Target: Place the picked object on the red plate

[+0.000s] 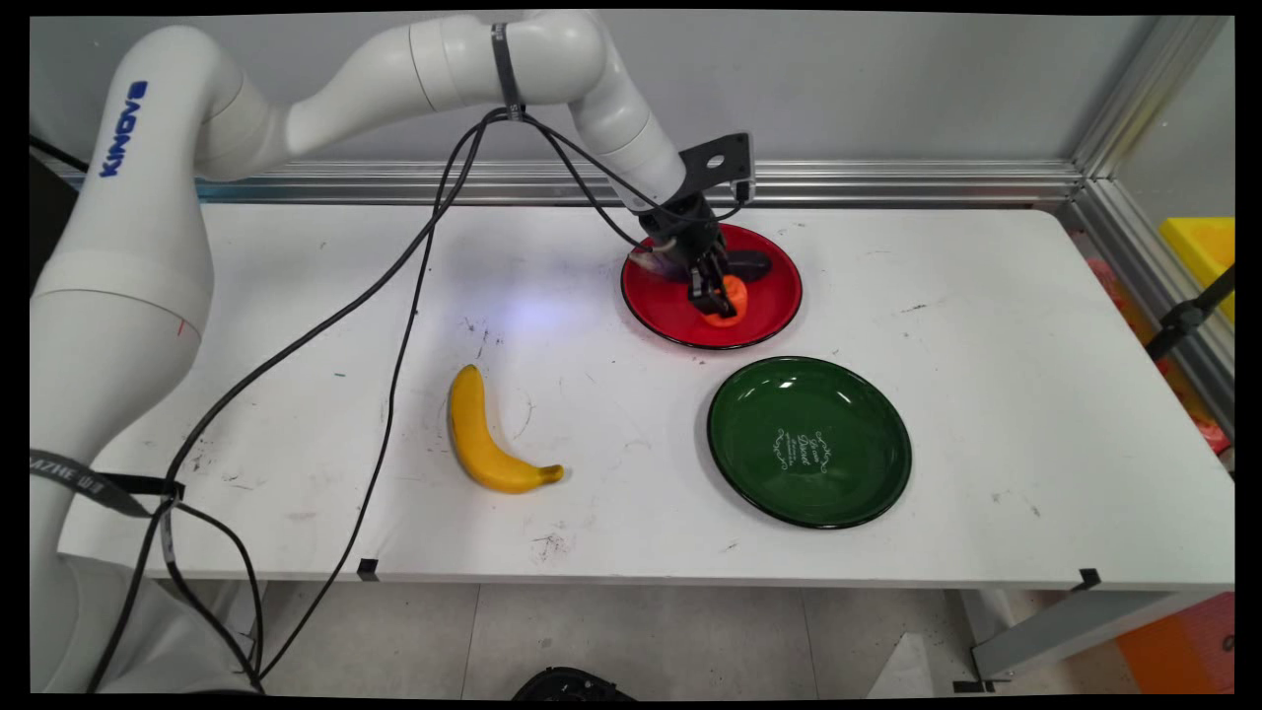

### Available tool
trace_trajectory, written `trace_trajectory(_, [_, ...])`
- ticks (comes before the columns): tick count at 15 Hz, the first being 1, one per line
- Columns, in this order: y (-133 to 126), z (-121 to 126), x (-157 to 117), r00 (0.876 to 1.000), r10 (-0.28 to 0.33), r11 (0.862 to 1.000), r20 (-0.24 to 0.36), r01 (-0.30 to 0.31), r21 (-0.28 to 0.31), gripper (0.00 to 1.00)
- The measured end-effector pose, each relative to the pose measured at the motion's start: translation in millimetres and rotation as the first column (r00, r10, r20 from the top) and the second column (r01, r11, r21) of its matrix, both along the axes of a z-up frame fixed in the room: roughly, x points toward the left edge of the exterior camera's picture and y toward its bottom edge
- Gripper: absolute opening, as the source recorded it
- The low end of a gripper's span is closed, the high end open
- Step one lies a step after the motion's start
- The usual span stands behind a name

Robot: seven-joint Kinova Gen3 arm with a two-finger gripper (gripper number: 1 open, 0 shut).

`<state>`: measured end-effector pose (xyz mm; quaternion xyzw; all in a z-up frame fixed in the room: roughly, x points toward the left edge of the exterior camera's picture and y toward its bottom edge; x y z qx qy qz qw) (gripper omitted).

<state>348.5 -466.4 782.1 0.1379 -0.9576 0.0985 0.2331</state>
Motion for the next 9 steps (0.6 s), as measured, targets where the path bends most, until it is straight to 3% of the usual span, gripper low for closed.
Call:
trace_trajectory(4, [0.6,-3.0,-0.1,1.000,0.003,1.000,-0.005,-0.003,0.004,0.00])
trace_trajectory(5, [0.8,-3.6,-0.4,1.000,0.004,1.000,-0.007,-0.004,0.005,1.00])
trace_trajectory(9, [1.1,-4.4,-1.7,1.000,0.006,1.000,-0.012,-0.006,0.007,1.00])
